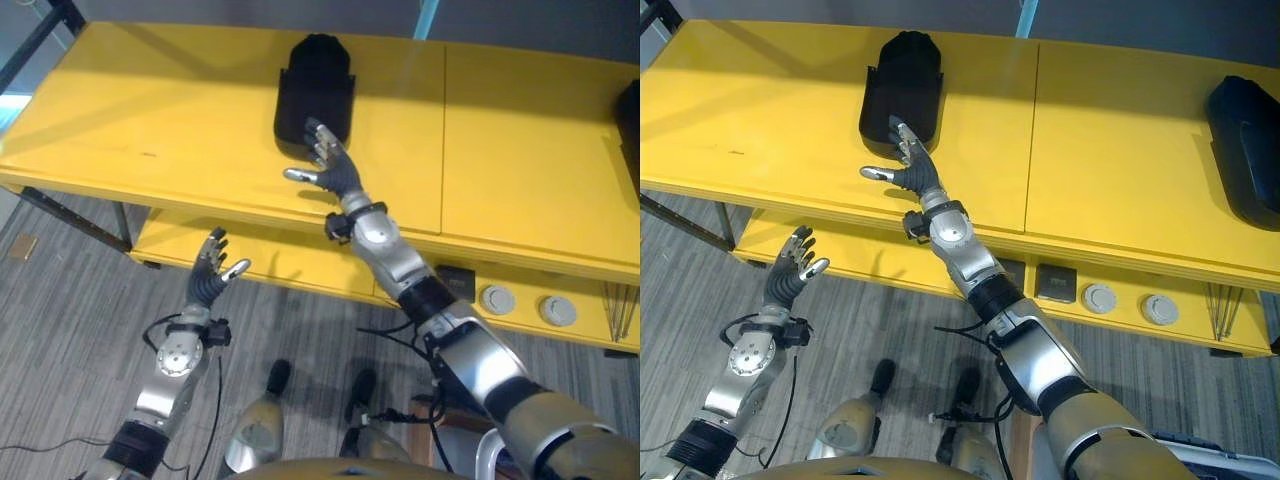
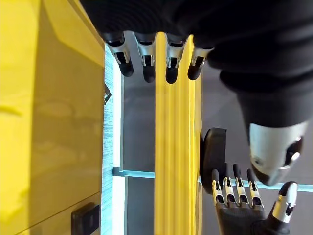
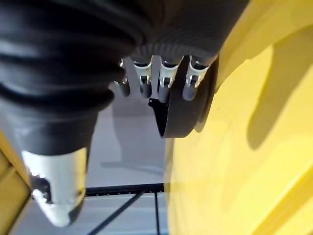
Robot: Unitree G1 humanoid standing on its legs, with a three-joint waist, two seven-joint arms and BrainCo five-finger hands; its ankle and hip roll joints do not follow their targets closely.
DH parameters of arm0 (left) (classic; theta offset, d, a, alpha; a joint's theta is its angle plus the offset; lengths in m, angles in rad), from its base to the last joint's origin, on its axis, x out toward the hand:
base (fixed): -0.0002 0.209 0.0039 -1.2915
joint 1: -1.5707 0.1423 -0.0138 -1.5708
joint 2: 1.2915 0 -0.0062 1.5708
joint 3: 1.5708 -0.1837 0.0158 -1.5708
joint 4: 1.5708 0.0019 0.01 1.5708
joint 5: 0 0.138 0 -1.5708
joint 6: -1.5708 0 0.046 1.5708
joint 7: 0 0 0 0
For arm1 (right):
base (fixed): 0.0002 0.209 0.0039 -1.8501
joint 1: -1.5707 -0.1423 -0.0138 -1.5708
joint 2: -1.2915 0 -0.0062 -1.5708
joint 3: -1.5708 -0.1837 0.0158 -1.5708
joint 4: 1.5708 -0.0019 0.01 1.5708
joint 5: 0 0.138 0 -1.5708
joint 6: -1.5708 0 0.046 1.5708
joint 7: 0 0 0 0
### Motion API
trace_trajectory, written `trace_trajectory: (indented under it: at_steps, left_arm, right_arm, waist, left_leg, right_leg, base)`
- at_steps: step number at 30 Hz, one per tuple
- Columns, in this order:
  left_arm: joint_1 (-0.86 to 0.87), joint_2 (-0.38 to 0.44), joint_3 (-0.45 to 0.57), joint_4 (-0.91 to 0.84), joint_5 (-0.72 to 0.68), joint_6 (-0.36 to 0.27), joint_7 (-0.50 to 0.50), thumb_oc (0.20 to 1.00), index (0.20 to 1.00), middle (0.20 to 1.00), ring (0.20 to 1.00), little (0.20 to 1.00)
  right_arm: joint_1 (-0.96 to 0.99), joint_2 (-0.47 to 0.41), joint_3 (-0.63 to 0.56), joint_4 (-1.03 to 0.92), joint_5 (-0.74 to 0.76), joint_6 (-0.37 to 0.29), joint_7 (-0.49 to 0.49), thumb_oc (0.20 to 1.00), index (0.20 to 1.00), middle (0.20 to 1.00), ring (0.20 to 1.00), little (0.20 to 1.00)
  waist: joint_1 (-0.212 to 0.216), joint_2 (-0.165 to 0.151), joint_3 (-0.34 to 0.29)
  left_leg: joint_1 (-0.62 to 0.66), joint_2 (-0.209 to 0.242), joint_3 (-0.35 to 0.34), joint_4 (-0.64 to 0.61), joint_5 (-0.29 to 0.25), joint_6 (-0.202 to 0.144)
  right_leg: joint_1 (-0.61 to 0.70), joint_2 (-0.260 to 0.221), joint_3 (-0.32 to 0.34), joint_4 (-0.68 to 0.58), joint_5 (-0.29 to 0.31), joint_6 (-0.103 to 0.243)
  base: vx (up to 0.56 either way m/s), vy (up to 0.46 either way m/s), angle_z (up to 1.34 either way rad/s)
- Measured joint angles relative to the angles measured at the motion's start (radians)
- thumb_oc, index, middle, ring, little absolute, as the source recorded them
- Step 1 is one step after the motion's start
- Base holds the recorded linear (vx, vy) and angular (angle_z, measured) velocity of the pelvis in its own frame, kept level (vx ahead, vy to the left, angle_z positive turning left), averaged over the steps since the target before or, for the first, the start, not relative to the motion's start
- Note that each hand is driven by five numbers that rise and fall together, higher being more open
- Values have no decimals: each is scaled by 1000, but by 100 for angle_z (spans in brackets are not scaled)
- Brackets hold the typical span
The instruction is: Move parts from the plastic box to the shelf.
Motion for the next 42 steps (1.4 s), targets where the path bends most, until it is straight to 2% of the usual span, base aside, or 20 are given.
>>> trace_trajectory:
  at_steps: [5, 6, 11, 12, 14, 17, 23, 24, 27, 29, 32, 34, 35, 36, 37, 38, 39, 40, 41, 42]
  left_arm:
    - [15, -12, 10, -12, 1, 1, 16, 1000, 1000, 1000, 1000, 1000]
    - [44, -11, 43, -41, 2, 2, 19, 1000, 1000, 1000, 1000, 1000]
    - [188, -7, 157, -88, 11, 20, 11, 1000, 1000, 1000, 1000, 1000]
    - [225, -9, 185, -89, 25, 21, -2, 1000, 1000, 1000, 1000, 1000]
    - [228, -8, 196, -91, 48, 27, -19, 1000, 1000, 1000, 1000, 1000]
    - [263, -13, 188, -111, 89, 40, -66, 1000, 1000, 1000, 1000, 1000]
    - [188, -11, 153, -155, 129, 39, -120, 1000, 1000, 1000, 1000, 1000]
    - [156, -16, 152, -151, 130, 39, -121, 1000, 1000, 1000, 1000, 1000]
    - [133, -37, 133, -145, 130, 39, -127, 1000, 1000, 1000, 1000, 1000]
    - [140, -58, 104, -144, 130, 38, -138, 1000, 1000, 1000, 1000, 1000]
    - [122, -87, 97, -141, 127, 40, -138, 1000, 1000, 1000, 1000, 1000]
    - [91, -92, 99, -137, 121, 39, -137, 1000, 1000, 1000, 1000, 1000]
    - [87, -83, 99, -132, 111, 37, -136, 1000, 1000, 1000, 1000, 1000]
    - [106, -77, 100, -135, 101, 38, -135, 1000, 1000, 1000, 1000, 1000]
    - [118, -63, 100, -160, 95, 37, -133, 1000, 1000, 1000, 1000, 1000]
    - [146, -81, 107, -161, 94, 31, -133, 1000, 1000, 1000, 1000, 1000]
    - [163, -109, 107, -152, 88, 32, -130, 1000, 1000, 1000, 1000, 1000]
    - [166, -109, 114, -149, 87, 32, -131, 1000, 1000, 1000, 1000, 1000]
    - [165, -107, 123, -149, 86, 30, -128, 1000, 1000, 1000, 1000, 1000]
    - [168, -115, 133, -149, 86, 23, -122, 1000, 1000, 1000, 1000, 1000]
  right_arm:
    - [351, -30, -52, -456, 79, -46, 62, 1000, 1000, 1000, 1000, 1000]
    - [408, -50, -68, -489, 108, -74, 86, 1000, 1000, 1000, 1000, 1000]
    - [748, -112, -380, -663, 150, -93, 161, 1000, 1000, 1000, 1000, 1000]
    - [836, -118, -449, -671, 150, -114, 163, 1000, 1000, 1000, 1000, 1000]
    - [935, -107, -516, -672, 128, -115, 176, 1000, 1000, 1000, 1000, 1000]
    - [1043, -95, -554, -652, 96, -105, 174, 1000, 1000, 1000, 1000, 1000]
    - [1074, -51, -551, -610, 31, -87, 193, 1000, 1000, 1000, 1000, 1000]
    - [1077, -49, -552, -579, 12, -85, 189, 1000, 1000, 1000, 1000, 1000]
    - [1096, -53, -553, -571, 12, -83, 168, 1000, 1000, 1000, 1000, 1000]
    - [1098, -73, -556, -571, 11, -84, 165, 1000, 1000, 1000, 1000, 1000]
    - [1066, -101, -546, -570, 14, -83, 167, 1000, 1000, 1000, 1000, 1000]
    - [1030, -101, -540, -551, 17, -83, 170, 1000, 1000, 1000, 1000, 1000]
    - [981, -102, -530, -511, 25, -83, 175, 1000, 1000, 1000, 1000, 1000]
    - [930, -116, -517, -490, 33, -81, 175, 1000, 1000, 1000, 1000, 1000]
    - [901, -138, -501, -498, 36, -80, 177, 1000, 1000, 1000, 1000, 1000]
    - [880, -190, -476, -496, 36, -84, 179, 1000, 1000, 1000, 1000, 1000]
    - [860, -223, -467, -491, 36, -78, 182, 1000, 1000, 1000, 1000, 1000]
    - [851, -212, -467, -491, 40, -74, 189, 1000, 1000, 1000, 1000, 1000]
    - [857, -204, -464, -491, 55, -70, 192, 1000, 1000, 1000, 1000, 1000]
    - [859, -210, -453, -492, 64, -68, 192, 1000, 1000, 1000, 1000, 1000]
  waist:
    - [-47, -4, 4]
    - [-90, -15, 6]
    - [-176, -29, 6]
    - [-231, -33, 3]
    - [-288, -33, 2]
    - [-371, -32, -15]
    - [-484, -30, -48]
    - [-509, -14, -51]
    - [-538, 3, -54]
    - [-555, 43, -75]
    - [-536, 96, -96]
    - [-528, 81, -92]
    - [-492, 58, -76]
    - [-423, 84, -68]
    - [-396, 37, -69]
    - [-372, 12, -66]
    - [-351, 43, -70]
    - [-345, 40, -66]
    - [-340, 43, -64]
    - [-339, 65, -50]
  left_leg:
    - [84, -6, 49, -2, -29, 11]
    - [117, -7, 81, -1, -42, 15]
    - [189, -14, 173, -2, -69, 27]
    - [214, -16, 201, -2, -79, 28]
    - [238, -20, 223, -2, -83, 29]
    - [266, -29, 320, -4, -102, 33]
    - [289, -38, 497, -3, -117, 34]
    - [304, -25, 568, -3, -125, 35]
    - [342, -12, 621, -9, -151, 21]
    - [355, 8, 622, -9, -155, 4]
    - [360, 44, 607, 17, -162, -3]
    - [338, 77, 589, 135, -168, -14]
    - [302, 93, 541, 273, -174, -9]
    - [250, 146, 409, 402, -192, 29]
    - [203, 98, 253, 526, -211, 18]
    - [181, 13, 48, 607, -278, -30]
    - [158, -31, -81, 649, -306, -40]
    - [137, -75, -180, 669, -315, -28]
    - [134, -92, -217, 645, -313, -17]
    - [126, -58, -235, 617, -316, 4]
  right_leg:
    - [61, 3, 44, 0, -3, 6]
    - [74, 2, 71, 0, -15, 22]
    - [101, 7, 158, 11, -18, 33]
    - [111, 9, 175, 7, -15, 39]
    - [124, 15, 196, 9, -13, 41]
    - [99, 25, 255, 9, -13, 63]
    - [42, 54, 354, 12, -35, 116]
    - [17, 67, 366, 40, -45, 132]
    - [-9, 86, 331, 121, -44, 124]
    - [-29, 110, 308, 181, -59, 95]
    - [-5, 153, 298, 139, -63, 81]
    - [22, 164, 283, 109, -80, 74]
    - [38, 169, 284, 96, -156, 152]
    - [-24, 203, 277, 274, -224, 53]
    - [-84, 197, 318, 533, -279, -71]
    - [-53, 220, 424, 535, -277, -39]
    - [-36, 254, 461, 482, -248, 6]
    - [-17, 269, 494, 409, -209, 63]
    - [-13, 272, 506, 378, -205, 174]
    - [-54, 310, 527, 485, -224, 156]
  base:
    - [39, 47, -31]
    - [60, 66, -58]
    - [52, 64, -54]
    - [35, 66, -59]
    - [0, 35, -53]
    - [-38, 24, -95]
    - [-39, -35, -92]
    - [17, -66, -128]
    - [40, -101, -75]
    - [64, -135, -9]
    - [69, -154, -19]
    - [77, -100, -35]
    - [4, -58, -135]
    - [-26, -41, -193]
    - [-46, -9, -205]
    - [-59, 40, -184]
    - [-96, 71, -175]
    - [-105, 105, -162]
    - [-114, 108, -139]
    - [-130, 118, -97]
